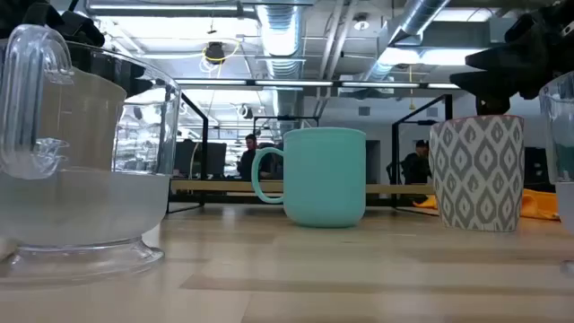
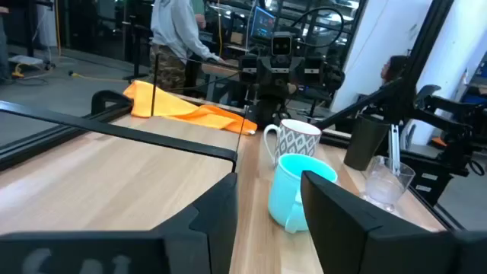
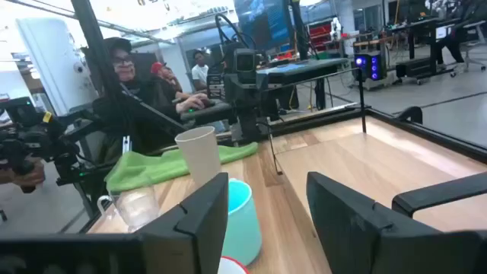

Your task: Stack small to large cups/mugs on shelf

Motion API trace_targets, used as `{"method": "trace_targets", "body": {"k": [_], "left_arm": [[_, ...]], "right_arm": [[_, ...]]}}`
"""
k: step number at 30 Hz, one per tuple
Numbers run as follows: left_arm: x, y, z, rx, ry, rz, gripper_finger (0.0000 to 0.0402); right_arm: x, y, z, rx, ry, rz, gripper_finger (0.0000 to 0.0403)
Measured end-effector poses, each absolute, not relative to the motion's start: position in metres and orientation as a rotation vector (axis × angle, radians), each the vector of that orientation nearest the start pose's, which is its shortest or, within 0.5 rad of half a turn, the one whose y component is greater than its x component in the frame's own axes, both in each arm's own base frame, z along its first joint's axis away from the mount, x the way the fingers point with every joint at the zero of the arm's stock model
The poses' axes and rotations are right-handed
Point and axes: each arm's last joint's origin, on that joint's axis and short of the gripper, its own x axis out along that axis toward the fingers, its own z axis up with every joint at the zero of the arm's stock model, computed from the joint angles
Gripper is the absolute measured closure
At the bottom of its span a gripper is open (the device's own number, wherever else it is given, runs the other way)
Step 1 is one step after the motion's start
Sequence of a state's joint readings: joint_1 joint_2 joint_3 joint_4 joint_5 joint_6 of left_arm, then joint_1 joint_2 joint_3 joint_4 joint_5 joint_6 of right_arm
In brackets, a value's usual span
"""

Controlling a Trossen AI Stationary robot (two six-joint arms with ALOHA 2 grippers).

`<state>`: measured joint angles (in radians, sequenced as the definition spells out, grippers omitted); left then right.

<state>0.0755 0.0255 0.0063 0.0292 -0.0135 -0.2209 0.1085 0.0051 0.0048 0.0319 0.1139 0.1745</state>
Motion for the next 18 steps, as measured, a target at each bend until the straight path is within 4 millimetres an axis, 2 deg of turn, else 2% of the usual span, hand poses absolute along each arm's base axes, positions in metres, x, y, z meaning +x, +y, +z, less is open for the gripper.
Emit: {"method": "trace_targets", "body": {"k": [12, 18], "left_arm": [[0.099, 0.008, 0.166, -0.221, -0.020, 0.088, 0.0266], [0.098, 0.008, 0.173, -0.277, -0.078, 0.082, 0.0266]], "right_arm": [[0.097, 0.007, 0.168, 0.178, -0.033, -0.002, 0.0202], [0.096, 0.007, 0.182, 0.202, -0.176, 0.011, 0.0202]]}}
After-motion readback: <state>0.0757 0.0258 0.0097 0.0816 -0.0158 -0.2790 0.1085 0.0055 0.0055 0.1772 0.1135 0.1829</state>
